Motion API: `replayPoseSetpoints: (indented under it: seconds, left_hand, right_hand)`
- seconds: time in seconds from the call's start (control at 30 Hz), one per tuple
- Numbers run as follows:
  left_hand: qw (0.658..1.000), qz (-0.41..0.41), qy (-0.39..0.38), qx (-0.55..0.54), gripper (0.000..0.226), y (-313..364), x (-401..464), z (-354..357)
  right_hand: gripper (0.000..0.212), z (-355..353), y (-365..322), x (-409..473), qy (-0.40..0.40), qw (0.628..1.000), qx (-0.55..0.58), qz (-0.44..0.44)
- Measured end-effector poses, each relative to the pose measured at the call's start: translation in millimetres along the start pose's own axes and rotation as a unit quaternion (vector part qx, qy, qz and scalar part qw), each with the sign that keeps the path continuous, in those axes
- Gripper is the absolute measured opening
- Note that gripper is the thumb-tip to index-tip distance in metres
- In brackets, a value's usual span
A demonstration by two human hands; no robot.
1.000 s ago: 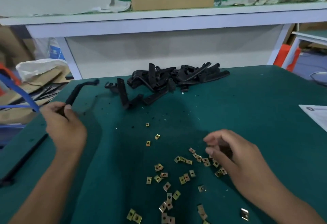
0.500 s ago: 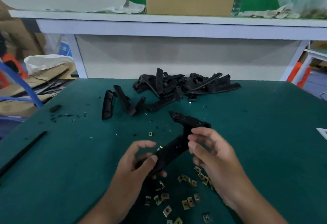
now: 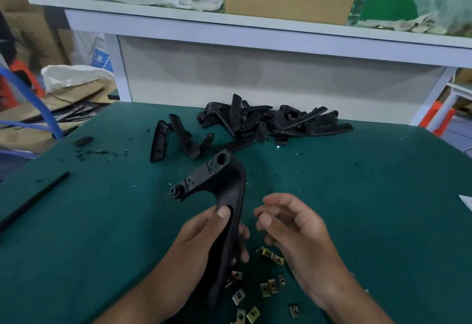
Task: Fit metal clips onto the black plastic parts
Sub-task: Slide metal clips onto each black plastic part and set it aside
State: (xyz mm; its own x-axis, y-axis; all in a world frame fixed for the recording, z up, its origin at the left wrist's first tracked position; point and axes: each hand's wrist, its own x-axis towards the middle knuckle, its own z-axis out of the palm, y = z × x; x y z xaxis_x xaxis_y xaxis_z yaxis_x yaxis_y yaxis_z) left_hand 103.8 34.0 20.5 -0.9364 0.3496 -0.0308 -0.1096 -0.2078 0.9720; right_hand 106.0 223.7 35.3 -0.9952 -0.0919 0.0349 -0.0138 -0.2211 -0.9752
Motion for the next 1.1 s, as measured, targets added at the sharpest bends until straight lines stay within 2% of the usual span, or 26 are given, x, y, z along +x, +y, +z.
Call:
replayPoseSetpoints:
  seconds: [0.1,0.17,0.23,0.3,0.37,0.5,0.6,0.7,0.87,0.93,1.1]
  left_hand:
    - [0.999,0.029,0.02,-0.029,0.026,0.9,-1.3,2.2]
    - [0.999,0.014,0.028,-0.034,0.016,2.9,-1.9,2.0]
    - [0.999,-0.014,0.032,-0.007,0.023,4.5,-2.9,-1.7]
    - [0.999,-0.027,0.015,0.013,0.043,6.2,-3.1,-5.4]
    - [0.999,-0.031,-0.01,0.035,0.062,6.0,-1.8,-6.1]
    - [0.996,-0.027,-0.063,0.051,0.065,4.3,-0.8,-4.4]
    - [0.988,-0.008,-0.067,0.141,0.076,0.2,-2.6,-3.8]
    - [0.983,0.014,-0.055,0.172,0.069,-1.9,-2.7,-0.4]
    - [0.981,-0.009,-0.1,0.168,0.072,-8.9,-2.3,4.7]
    - [0.979,-0.01,-0.103,0.174,0.064,-9.0,-4.4,6.5]
    - [0.974,0.015,-0.071,0.213,0.058,-3.9,-11.7,9.0]
  right_hand:
    - [0.023,-3.4,-1.9,-0.6,0.003,0.998,0.057,-0.002]
    - [0.02,-5.9,-4.5,-0.5,-0.003,0.996,0.09,-0.001]
    - [0.028,-8.1,-7.4,0.2,-0.01,0.995,0.104,-0.006]
    - [0.034,-9.5,-9.0,0.6,-0.004,0.996,0.091,-0.011]
    - [0.026,-9.9,-9.8,1.1,0.005,0.996,0.083,-0.009]
    - [0.025,-10.3,-9.2,2.1,0.019,0.997,0.076,0.002]
    - [0.021,-10.1,-11.1,2.5,0.025,0.996,0.08,0.001]
    - [0.019,-8.5,-12.8,2.6,0.024,0.997,0.073,0.012]
    - [0.02,-7.3,-12.7,1.0,-0.002,0.999,0.03,0.022]
    - [0.019,-7.0,-12.5,0.7,-0.021,0.999,0.028,0.017]
    - [0.012,-10.1,-12.6,1.1,-0.023,0.999,0.017,0.036]
